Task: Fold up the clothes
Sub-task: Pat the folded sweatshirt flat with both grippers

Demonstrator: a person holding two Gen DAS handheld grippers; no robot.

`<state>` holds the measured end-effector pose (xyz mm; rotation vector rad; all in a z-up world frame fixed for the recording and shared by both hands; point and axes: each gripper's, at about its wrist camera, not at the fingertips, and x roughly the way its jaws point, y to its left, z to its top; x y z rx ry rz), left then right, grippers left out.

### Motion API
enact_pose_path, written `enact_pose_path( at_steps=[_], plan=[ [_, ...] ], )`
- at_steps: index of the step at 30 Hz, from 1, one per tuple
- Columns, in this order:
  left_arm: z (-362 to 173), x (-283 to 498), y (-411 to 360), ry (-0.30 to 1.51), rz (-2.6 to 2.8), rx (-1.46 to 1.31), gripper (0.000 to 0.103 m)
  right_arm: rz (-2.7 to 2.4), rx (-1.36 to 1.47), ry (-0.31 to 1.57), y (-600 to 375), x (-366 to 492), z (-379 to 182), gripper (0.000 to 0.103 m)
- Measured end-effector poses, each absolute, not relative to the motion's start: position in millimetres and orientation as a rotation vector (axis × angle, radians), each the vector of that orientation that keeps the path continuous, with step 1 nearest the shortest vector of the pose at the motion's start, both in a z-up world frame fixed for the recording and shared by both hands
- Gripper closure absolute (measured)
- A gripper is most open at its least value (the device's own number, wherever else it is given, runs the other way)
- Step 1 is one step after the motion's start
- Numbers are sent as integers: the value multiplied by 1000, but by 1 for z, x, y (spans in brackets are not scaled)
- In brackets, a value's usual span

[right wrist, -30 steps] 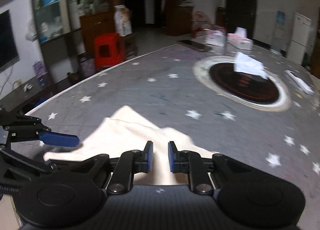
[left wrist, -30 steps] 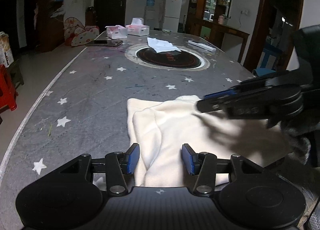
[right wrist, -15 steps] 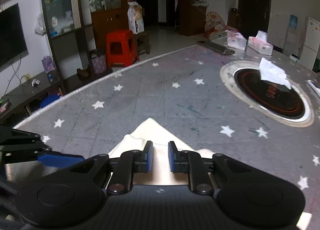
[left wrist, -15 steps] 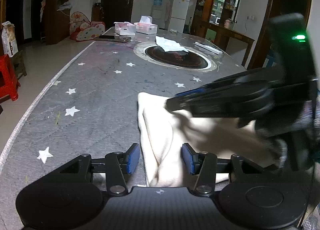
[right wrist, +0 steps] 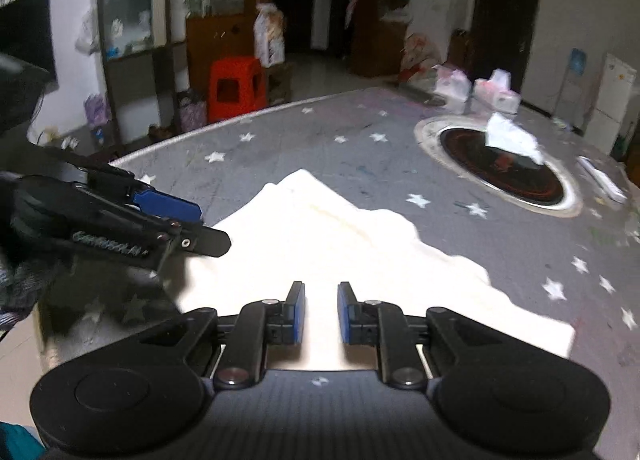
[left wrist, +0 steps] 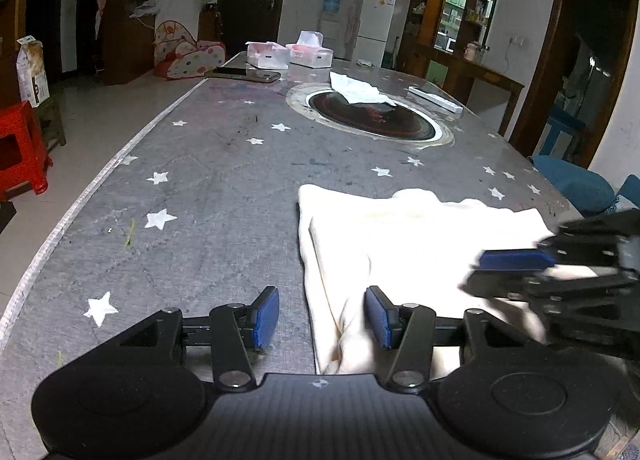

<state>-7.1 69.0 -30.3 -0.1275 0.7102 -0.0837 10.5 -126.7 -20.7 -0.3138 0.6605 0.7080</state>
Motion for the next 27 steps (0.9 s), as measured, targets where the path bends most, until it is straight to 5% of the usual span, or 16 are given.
enact_pose_path(
  at_steps=[27],
  plan=[
    [-33, -5, 68, 714, -65, -111, 46, 522, -123, 658, -227, -27, -24, 86]
  ],
)
